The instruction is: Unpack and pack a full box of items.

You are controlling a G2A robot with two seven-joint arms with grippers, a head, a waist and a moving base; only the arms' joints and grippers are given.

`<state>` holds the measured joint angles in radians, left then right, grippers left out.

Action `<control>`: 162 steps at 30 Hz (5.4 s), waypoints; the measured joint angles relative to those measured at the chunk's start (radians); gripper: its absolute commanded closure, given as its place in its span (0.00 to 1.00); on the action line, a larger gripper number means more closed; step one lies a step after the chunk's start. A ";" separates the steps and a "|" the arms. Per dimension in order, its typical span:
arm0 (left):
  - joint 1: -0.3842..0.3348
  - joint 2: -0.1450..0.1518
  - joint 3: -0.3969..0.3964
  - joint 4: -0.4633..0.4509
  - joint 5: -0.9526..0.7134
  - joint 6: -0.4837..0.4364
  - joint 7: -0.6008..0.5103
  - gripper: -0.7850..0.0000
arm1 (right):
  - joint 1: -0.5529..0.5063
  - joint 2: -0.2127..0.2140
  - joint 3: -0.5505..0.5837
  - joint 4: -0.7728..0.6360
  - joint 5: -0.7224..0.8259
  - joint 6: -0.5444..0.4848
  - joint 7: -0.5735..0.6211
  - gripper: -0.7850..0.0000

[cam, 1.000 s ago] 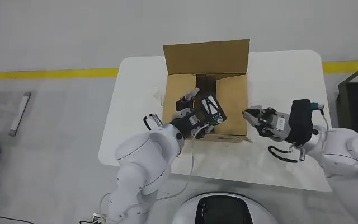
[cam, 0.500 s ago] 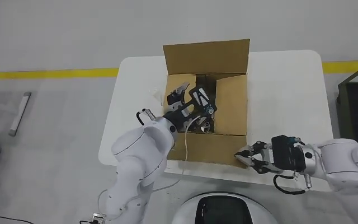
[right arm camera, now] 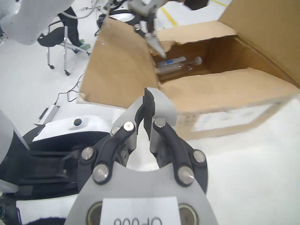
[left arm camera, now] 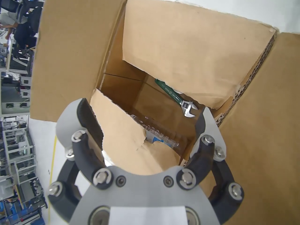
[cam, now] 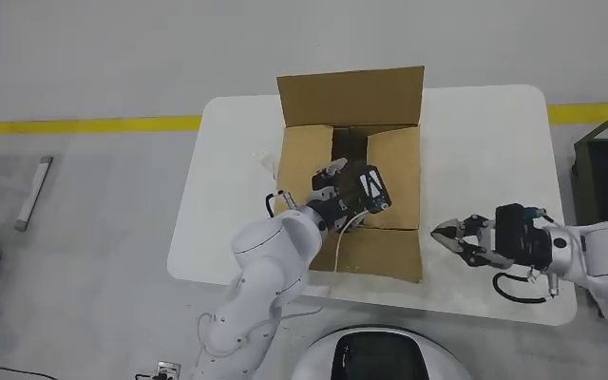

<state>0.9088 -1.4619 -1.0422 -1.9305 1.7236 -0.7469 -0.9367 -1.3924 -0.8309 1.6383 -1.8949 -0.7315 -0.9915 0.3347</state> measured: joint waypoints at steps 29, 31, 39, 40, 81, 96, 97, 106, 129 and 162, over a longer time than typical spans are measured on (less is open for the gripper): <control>-0.011 0.034 -0.044 0.017 0.344 0.006 0.096 0.00 | 0.193 -0.080 -0.345 0.064 -0.298 0.510 -0.130 1.00; -0.011 0.037 -0.060 0.012 0.355 -0.001 0.099 0.00 | 0.197 -0.081 -0.341 0.068 -0.298 0.504 -0.129 1.00; 0.007 0.030 -0.102 -0.010 0.276 0.108 0.118 0.00 | 0.219 -0.089 -0.338 0.071 -0.273 0.511 -0.141 1.00; 0.006 0.028 -0.095 -0.007 0.260 0.127 0.118 0.00 | 0.222 -0.091 -0.338 0.069 -0.266 0.519 -0.144 1.00; -0.062 -0.018 0.116 0.143 0.303 0.256 0.021 0.00 | 0.168 -0.120 -0.257 0.061 -0.329 1.070 -0.287 0.00; -0.064 -0.029 0.147 0.196 0.442 0.185 -0.060 1.00 | 0.168 -0.120 -0.257 0.061 -0.329 1.070 -0.287 0.00; -0.064 -0.029 0.146 0.193 0.449 0.183 -0.062 1.00 | 0.168 -0.120 -0.257 0.061 -0.329 1.070 -0.287 0.00; -0.050 -0.035 0.123 0.187 0.478 0.189 -0.062 1.00 | 0.168 -0.120 -0.257 0.061 -0.329 1.070 -0.287 0.00; -0.080 -0.087 -0.027 0.093 0.197 0.502 -0.184 1.00 | 0.168 -0.120 -0.257 0.061 -0.329 1.070 -0.287 0.00; -0.086 -0.112 -0.091 0.100 0.102 0.601 -0.183 1.00 | 0.201 -0.176 -0.434 0.068 -0.328 1.172 -0.344 1.00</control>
<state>0.8231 -1.5735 -1.1331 -1.8305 1.8254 -0.1455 -1.1194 -1.1912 -1.0068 1.2047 -1.8265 -1.0594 0.1806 -0.0096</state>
